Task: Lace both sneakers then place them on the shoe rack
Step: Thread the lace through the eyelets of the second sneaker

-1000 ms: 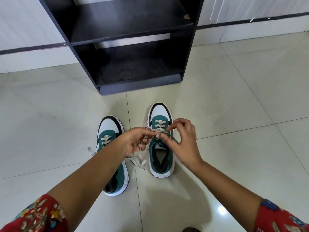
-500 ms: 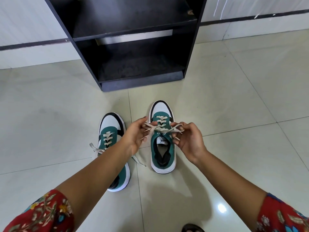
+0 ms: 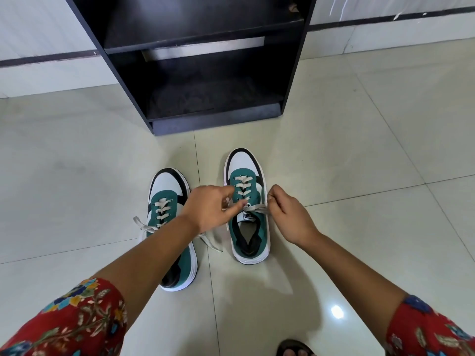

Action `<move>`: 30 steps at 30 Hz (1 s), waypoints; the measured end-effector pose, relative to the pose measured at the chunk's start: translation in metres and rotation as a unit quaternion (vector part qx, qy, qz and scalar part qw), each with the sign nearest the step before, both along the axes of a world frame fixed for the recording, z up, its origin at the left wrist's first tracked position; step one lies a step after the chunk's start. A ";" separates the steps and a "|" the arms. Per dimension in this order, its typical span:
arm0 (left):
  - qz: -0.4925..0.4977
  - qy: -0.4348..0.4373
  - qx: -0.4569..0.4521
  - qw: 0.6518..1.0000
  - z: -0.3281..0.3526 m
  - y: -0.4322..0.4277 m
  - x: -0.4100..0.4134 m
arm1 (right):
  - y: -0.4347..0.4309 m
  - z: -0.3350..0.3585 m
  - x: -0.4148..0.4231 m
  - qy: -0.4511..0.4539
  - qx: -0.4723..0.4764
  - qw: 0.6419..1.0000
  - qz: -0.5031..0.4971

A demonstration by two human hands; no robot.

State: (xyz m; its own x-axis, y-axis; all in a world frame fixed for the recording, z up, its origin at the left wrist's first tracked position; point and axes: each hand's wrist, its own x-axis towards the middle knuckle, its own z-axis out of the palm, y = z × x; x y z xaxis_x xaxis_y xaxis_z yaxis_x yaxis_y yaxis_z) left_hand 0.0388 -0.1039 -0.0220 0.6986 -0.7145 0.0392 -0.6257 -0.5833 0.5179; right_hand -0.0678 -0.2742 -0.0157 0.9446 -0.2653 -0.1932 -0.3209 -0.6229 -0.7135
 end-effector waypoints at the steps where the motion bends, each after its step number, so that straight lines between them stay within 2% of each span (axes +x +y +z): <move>1: -0.021 -0.021 0.015 0.999 -0.003 0.003 0.002 | -0.002 -0.002 -0.002 0.003 0.009 1.000 -0.007; 4: -0.040 -0.017 -0.003 0.999 -0.013 0.006 0.008 | -0.004 -0.006 -0.009 0.013 0.004 1.000 -0.014; 6: -0.063 -0.046 -0.011 0.997 -0.018 0.006 0.012 | -0.005 -0.008 -0.011 0.022 -0.006 1.000 -0.008; 15: -0.088 -0.129 0.042 0.987 -0.019 0.010 0.016 | -0.012 -0.010 -0.014 0.047 0.026 0.999 -0.003; 17: -0.040 -0.056 0.043 0.997 -0.015 0.008 0.009 | -0.011 -0.012 -0.014 0.062 0.060 0.996 -0.019; 18: -0.001 0.014 0.038 0.999 -0.015 0.007 0.004 | -0.011 -0.011 -0.013 0.070 0.117 0.990 -0.042; 19: 0.045 0.119 0.011 0.992 -0.014 0.008 0.001 | -0.011 -0.008 -0.011 0.078 0.197 0.974 -0.077; 21: 0.148 0.322 -0.109 0.929 -0.009 0.011 -0.005 | -0.013 0.001 -0.008 0.100 0.372 0.910 -0.154; 22: 0.198 0.363 -0.160 0.897 -0.007 0.014 -0.005 | -0.015 0.005 -0.008 0.105 0.431 0.877 -0.186; 23: 0.244 0.349 -0.184 0.886 -0.006 0.019 -0.006 | -0.016 0.007 -0.008 0.108 0.458 0.856 -0.215; 24: 0.278 0.301 -0.183 0.894 -0.003 0.024 -0.009 | -0.017 0.008 -0.009 0.110 0.441 0.858 -0.239; 25: 0.291 0.243 -0.174 0.909 0.000 0.030 -0.013 | -0.016 0.009 -0.011 0.107 0.391 0.877 -0.257; 27: 0.267 0.150 -0.147 0.940 0.011 0.040 -0.026 | -0.013 0.013 -0.019 0.054 0.235 0.934 -0.264; 29: 0.220 0.075 -0.125 0.965 0.019 0.050 -0.041 | -0.004 0.024 -0.027 -0.016 0.098 0.978 -0.181; 30: 0.205 0.041 -0.111 0.971 0.021 0.056 -0.049 | 0.003 0.030 -0.031 -0.015 0.048 0.993 -0.109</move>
